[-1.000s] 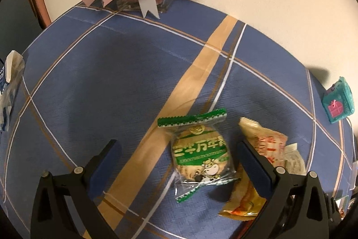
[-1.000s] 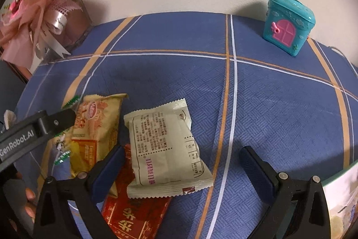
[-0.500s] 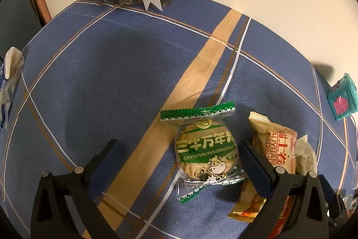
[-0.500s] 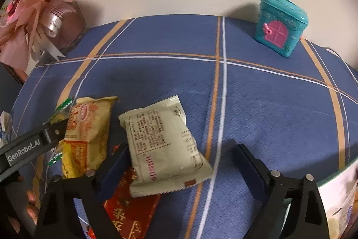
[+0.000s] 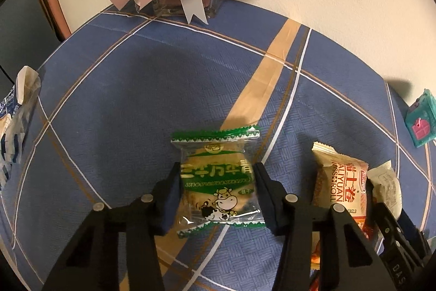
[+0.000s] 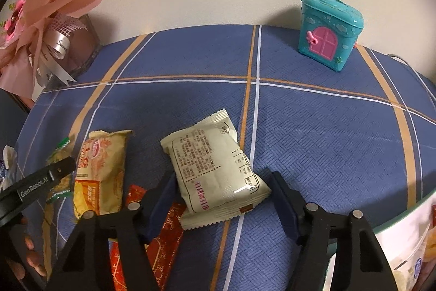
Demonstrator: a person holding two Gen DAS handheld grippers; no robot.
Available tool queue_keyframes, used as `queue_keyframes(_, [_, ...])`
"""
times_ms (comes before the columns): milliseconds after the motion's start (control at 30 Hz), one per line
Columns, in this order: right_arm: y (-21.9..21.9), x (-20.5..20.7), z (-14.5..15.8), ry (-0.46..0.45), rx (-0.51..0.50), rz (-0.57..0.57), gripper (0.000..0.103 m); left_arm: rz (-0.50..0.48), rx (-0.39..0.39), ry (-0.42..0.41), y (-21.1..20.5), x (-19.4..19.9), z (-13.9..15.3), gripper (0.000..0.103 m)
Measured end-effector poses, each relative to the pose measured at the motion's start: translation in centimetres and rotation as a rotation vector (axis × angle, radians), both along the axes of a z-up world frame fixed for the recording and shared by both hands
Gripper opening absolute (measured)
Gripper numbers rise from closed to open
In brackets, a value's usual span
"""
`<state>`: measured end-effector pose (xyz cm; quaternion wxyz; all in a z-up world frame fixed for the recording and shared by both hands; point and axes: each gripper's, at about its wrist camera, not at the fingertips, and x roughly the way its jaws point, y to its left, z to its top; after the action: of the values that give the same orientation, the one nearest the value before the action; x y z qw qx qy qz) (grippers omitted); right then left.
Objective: Organize snacks
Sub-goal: 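Close the left tool on the green cow-print biscuit pack while the right tool grasps the white pack, then carry the green biscuit pack and white pack over the tray and open both tools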
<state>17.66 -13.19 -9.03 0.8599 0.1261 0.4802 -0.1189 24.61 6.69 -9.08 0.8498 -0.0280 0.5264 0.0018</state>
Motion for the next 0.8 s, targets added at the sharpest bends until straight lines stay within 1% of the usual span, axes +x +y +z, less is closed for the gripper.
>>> queue_keyframes(233, [-0.1,-0.2,0.7,-0.015,0.005,-0.002,0.070,0.001,-0.018,-0.004,0.6,-0.6,0.7,0.051])
queue_keyframes(600, [-0.1,-1.0,3.4,-0.051,-0.005,-0.002,0.068,-0.011,-0.044,-0.051,0.3,-1.2,3.2,0.051])
queue_keyframes(800, [-0.2,-1.3,4.7,-0.065,-0.007,-0.005,0.067,-0.021,-0.055,-0.067,0.1,-1.6,3.9,0.051])
